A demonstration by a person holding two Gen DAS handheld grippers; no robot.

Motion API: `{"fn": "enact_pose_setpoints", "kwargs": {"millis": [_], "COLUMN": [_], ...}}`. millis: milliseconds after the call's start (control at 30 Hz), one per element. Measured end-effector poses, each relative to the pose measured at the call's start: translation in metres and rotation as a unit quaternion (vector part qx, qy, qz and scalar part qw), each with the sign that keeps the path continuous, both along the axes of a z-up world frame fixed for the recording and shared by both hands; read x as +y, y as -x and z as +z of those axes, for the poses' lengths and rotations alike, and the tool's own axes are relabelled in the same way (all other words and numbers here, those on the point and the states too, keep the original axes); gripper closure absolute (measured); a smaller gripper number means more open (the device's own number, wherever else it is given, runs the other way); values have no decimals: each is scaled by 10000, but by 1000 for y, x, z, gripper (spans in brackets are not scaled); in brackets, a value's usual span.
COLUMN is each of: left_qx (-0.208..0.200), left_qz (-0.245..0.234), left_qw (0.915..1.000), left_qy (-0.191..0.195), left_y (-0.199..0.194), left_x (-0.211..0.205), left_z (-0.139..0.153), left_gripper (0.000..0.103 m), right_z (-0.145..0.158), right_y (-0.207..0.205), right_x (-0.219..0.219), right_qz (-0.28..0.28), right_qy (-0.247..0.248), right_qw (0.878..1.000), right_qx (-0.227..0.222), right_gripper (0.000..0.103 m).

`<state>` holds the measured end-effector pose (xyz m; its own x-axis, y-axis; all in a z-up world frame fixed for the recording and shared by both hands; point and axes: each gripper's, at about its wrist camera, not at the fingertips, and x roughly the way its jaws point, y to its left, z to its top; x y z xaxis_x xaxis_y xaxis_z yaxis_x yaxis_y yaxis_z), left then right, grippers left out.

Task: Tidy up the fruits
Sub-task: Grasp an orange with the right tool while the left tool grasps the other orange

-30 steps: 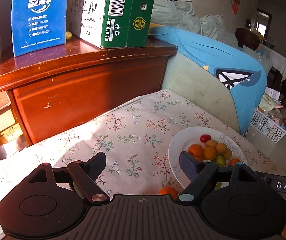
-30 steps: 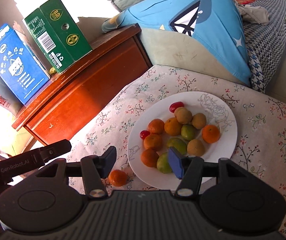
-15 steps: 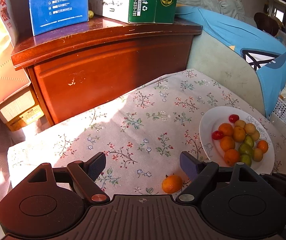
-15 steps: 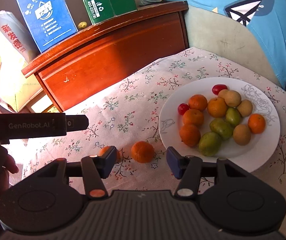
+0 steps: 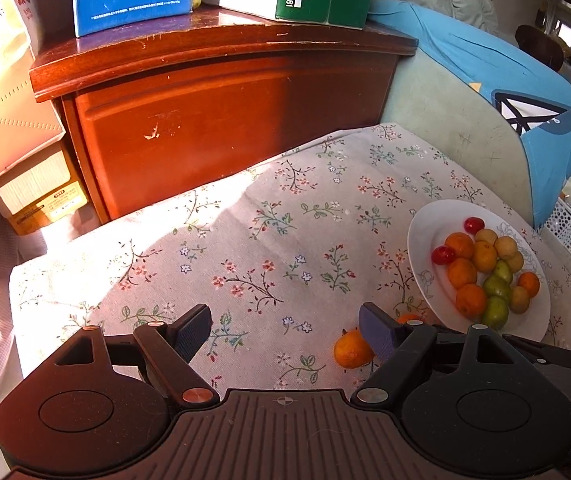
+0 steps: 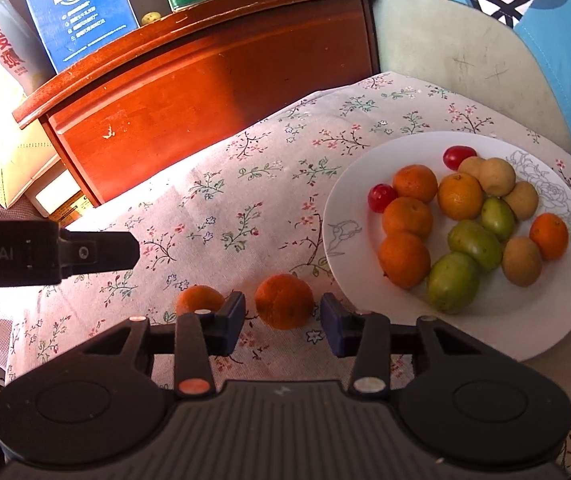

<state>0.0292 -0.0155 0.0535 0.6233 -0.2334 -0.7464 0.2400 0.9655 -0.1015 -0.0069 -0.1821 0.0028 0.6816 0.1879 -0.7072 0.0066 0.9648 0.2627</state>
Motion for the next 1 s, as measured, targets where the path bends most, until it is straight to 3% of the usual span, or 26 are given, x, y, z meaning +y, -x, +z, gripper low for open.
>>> {"fn": "enact_pose_setpoints", "kwargs": {"millis": [33, 367, 600, 833, 1000], "left_qx": [22, 163, 61, 170, 138], "left_qz": [-15, -250, -355, -788, -739], "left_qw": [10000, 9992, 9993, 9967, 9970], "left_qy": [-23, -257, -129, -87, -172], "left_y": [0, 4, 7, 11, 9], "left_x": [-1, -9, -8, -32, -43], "left_z": [-2, -13, -10, -28, -40], "left_gripper": [21, 21, 21, 22, 24], "right_z": [-1, 23, 47, 63, 65], "right_y": [-1, 14, 25, 29, 29], "right_x": [0, -3, -27, -53, -63], "right_qz": [-9, 16, -80, -408, -572], "right_qy": [13, 243, 87, -287, -495], "right_qw": [10000, 9996, 9997, 9987, 9971], "right_qx": [11, 160, 220, 40, 8], "right_gripper": [71, 71, 71, 71, 71]}}
